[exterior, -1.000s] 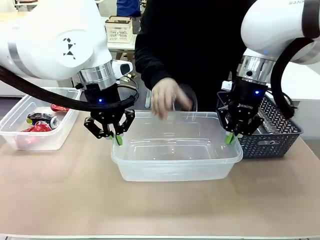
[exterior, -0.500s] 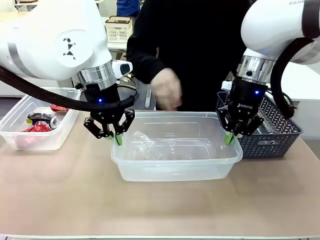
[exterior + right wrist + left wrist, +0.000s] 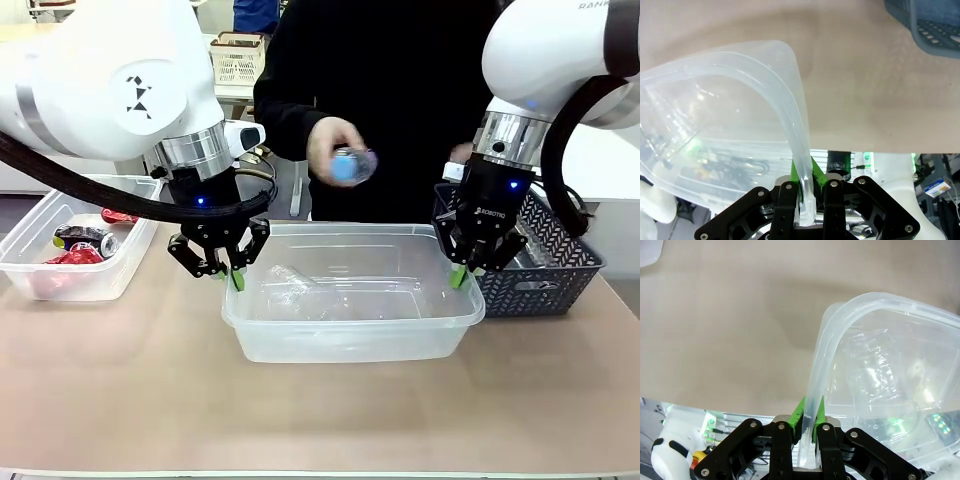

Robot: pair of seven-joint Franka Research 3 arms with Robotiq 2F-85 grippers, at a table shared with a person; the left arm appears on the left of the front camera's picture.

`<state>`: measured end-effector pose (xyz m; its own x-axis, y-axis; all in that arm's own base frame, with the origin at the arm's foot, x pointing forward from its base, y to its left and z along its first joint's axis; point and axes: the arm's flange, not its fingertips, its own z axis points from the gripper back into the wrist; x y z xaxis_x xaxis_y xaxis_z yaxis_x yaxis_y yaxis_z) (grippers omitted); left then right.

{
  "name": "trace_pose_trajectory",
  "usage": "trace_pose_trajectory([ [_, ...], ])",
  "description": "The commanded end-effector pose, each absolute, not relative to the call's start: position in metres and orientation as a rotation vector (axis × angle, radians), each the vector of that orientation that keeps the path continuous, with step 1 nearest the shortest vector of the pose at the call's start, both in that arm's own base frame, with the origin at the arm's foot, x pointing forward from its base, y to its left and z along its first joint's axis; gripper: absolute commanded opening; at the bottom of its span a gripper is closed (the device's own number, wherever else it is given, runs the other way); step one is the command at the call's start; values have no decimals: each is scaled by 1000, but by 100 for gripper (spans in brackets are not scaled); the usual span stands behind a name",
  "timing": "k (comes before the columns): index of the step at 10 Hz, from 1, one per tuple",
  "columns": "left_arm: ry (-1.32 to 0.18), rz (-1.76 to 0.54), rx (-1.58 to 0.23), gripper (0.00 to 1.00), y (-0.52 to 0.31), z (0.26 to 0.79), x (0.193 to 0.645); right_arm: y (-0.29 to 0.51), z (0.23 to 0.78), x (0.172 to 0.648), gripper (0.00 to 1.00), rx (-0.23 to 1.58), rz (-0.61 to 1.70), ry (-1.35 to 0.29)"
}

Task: Sort the waste into each basket.
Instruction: Offer the picked Organizing box to the human.

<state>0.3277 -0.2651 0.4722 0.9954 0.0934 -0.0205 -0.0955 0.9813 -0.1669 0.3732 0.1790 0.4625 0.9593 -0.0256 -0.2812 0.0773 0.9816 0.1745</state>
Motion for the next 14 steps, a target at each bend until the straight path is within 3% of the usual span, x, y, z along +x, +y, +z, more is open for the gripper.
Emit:
trace_pose_trajectory([
  [1,1,126,-172,0,-265,472,327,180,466,377,0,183,-62,279],
  [14,1,126,-172,0,-265,472,327,180,466,377,0,183,-62,279],
])
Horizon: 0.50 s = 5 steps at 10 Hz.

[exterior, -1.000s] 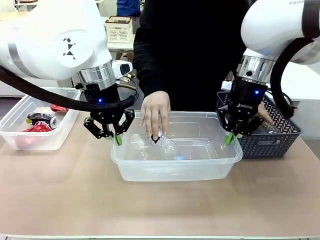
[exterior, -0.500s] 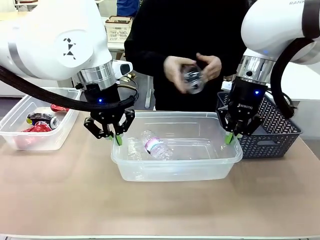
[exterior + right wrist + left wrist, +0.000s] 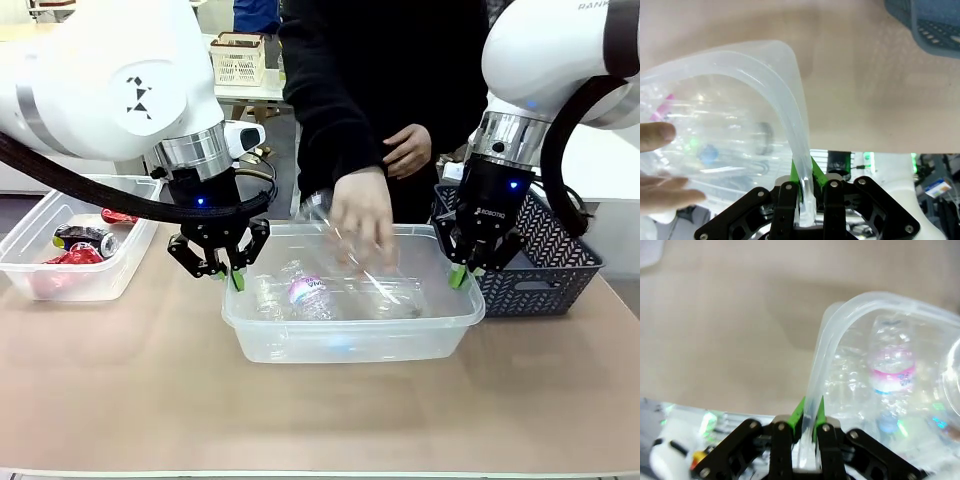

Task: Sort the waste into each basket.
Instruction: Offer the picked Organizing box to the human.

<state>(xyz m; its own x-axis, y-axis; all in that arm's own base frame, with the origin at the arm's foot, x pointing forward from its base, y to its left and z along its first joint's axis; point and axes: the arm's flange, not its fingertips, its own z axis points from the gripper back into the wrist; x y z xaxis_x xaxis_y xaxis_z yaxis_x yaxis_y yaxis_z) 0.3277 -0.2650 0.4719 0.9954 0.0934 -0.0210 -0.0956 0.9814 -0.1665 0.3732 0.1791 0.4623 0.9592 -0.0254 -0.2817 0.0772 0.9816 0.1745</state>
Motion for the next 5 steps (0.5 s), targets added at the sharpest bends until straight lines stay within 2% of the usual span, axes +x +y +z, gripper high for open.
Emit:
trace_pose_trajectory([
  [1,1,126,-172,0,-265,472,327,180,466,377,0,183,-62,279],
  [5,1,126,-172,0,-265,472,327,180,466,377,0,183,-62,279],
])
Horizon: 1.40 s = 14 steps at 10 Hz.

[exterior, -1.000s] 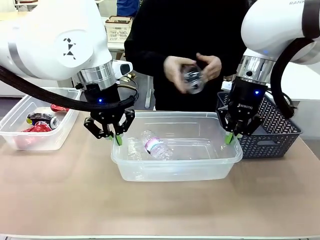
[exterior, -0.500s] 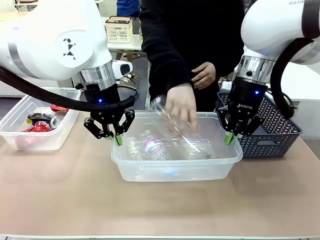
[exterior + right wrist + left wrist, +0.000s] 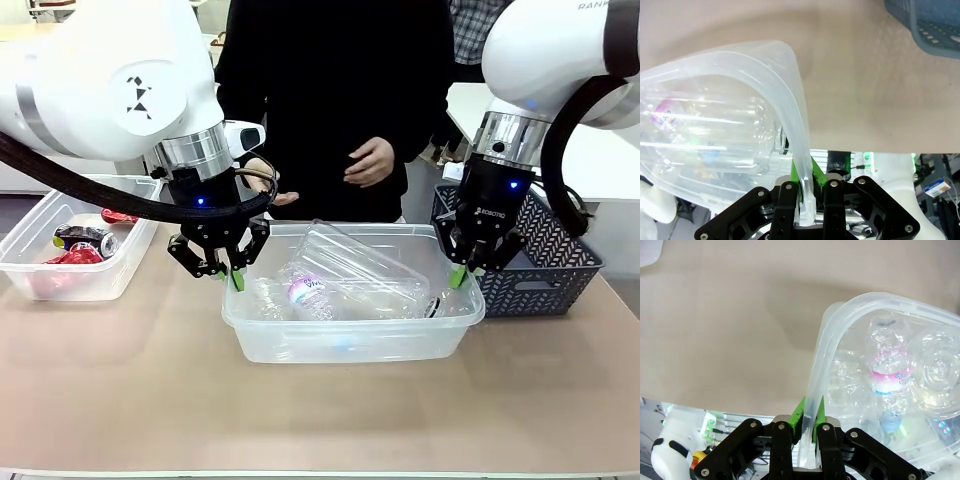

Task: Sort the waste into each basket.
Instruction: Offer the picked Organizing box to the human.

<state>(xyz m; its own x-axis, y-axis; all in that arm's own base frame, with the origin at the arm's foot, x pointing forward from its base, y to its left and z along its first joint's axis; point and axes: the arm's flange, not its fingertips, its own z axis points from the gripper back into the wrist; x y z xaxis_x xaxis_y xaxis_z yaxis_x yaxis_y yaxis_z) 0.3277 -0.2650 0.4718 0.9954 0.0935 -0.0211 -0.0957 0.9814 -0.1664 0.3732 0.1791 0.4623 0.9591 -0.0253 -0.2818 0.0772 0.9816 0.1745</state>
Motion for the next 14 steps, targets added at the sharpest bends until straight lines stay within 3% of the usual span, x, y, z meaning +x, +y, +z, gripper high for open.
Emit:
trace_pose_trajectory([
  [1,1,126,-172,0,-265,472,327,180,466,377,0,183,-62,279],
  [5,1,126,-172,0,-265,472,327,180,466,377,0,183,-62,279],
  [6,13,95,-168,6,-265,472,328,179,462,373,7,185,-52,283],
  [8,-40,185,-198,6,-263,489,383,203,468,432,7,166,0,317],
  [10,-58,157,-267,6,-254,485,434,203,462,490,7,290,30,370],
  [13,11,94,-241,6,-256,441,473,196,437,501,7,355,10,401],
  [14,-7,129,-227,6,-237,458,454,188,439,511,7,266,-17,344],
])
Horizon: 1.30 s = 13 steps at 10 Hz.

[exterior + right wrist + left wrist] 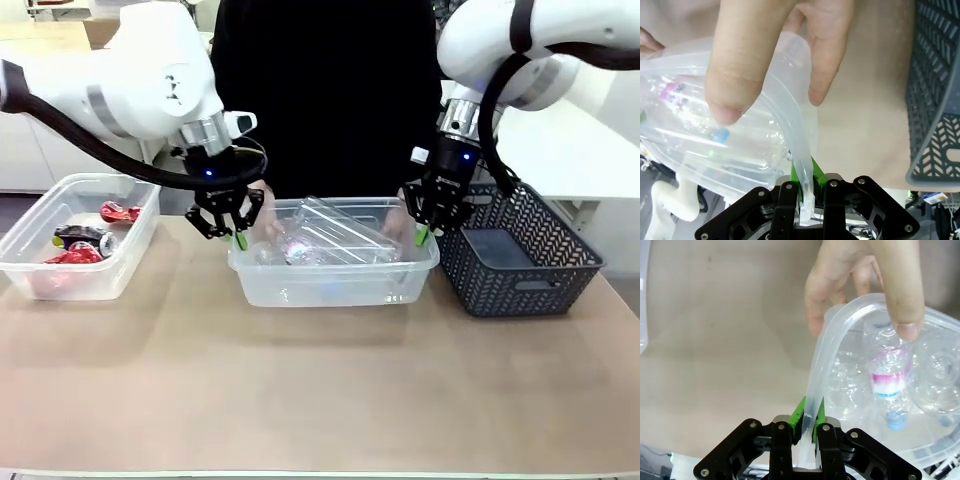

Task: Sort the waste into each basket.
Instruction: Offer the picked Organizing box to the human, then release the Organizing box you were holding.

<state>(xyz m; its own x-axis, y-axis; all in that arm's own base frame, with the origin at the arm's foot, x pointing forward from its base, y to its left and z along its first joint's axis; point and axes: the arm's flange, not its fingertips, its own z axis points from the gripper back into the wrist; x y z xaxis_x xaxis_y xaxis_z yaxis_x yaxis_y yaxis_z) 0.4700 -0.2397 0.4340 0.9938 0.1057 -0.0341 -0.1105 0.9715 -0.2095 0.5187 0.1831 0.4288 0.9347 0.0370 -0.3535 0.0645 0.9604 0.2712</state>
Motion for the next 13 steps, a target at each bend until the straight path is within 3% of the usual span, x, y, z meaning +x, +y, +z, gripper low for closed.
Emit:
trace_pose_trajectory([
  [1,-7,129,-227,6,-237,458,454,188,439,511,7,266,-17,344],
  [9,-7,129,-227,6,-237,458,454,188,439,511,7,266,-17,344],
  [10,0,102,-212,32,-238,455,458,187,438,515,7,269,2,345],
  [11,13,76,-211,63,-242,455,457,172,442,498,65,325,-19,272],
  [12,10,66,-218,89,-245,457,456,161,445,485,65,345,-41,216],
  [13,-2,67,-218,100,-247,461,454,155,449,475,100,356,-43,156],
])
